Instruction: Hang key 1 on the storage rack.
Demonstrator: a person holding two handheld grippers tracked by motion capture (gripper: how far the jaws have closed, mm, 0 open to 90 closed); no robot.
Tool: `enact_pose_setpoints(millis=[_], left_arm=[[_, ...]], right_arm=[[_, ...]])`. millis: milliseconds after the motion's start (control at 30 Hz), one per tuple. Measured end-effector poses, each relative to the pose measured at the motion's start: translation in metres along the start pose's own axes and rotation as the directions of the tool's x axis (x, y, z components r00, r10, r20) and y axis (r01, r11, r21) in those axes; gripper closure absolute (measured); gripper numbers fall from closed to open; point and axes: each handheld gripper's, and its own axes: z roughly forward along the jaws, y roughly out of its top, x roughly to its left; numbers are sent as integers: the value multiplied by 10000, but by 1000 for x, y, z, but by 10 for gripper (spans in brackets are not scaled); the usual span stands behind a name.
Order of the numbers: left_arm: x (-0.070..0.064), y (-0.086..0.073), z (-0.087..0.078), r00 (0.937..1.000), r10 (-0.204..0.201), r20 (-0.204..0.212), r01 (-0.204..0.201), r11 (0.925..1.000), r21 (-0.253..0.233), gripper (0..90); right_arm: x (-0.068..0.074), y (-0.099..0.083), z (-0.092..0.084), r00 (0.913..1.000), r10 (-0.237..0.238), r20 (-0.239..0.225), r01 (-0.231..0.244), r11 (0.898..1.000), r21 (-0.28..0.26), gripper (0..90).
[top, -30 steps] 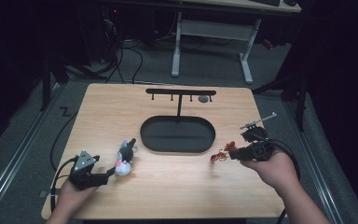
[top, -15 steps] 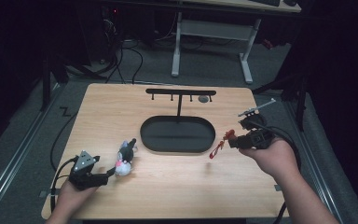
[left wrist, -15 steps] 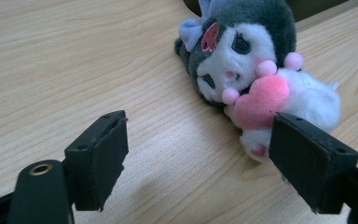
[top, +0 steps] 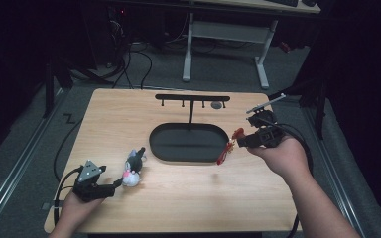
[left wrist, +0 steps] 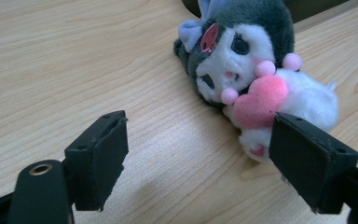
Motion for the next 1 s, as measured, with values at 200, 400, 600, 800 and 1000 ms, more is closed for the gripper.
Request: enact_pose_setpoints(millis=[200,400,600,800,1000], left_arm=[[0,0,0,10000,21,-30,-21,10000,-33,199],[1,0,-1,10000,0,-54,0,10000,-99,198],[1,0,-1,10000,-3,-24,3,9999,-110,198],[1,0,-2,10000,-28,-12,28,9999,-129,197],[1,0,-2,10000,-29,13,29,9999,-105,197]], right_arm=[[-1,10,4,10000,65,58,-65,10000,-72,675],[-4,17,6,9996,273,82,-271,9994,-225,675],[-6,23,10,9995,299,71,-297,9992,-275,675],[-11,31,15,9988,479,104,-475,9983,-351,675],[-16,39,18,9981,602,122,-596,9974,-400,675]])
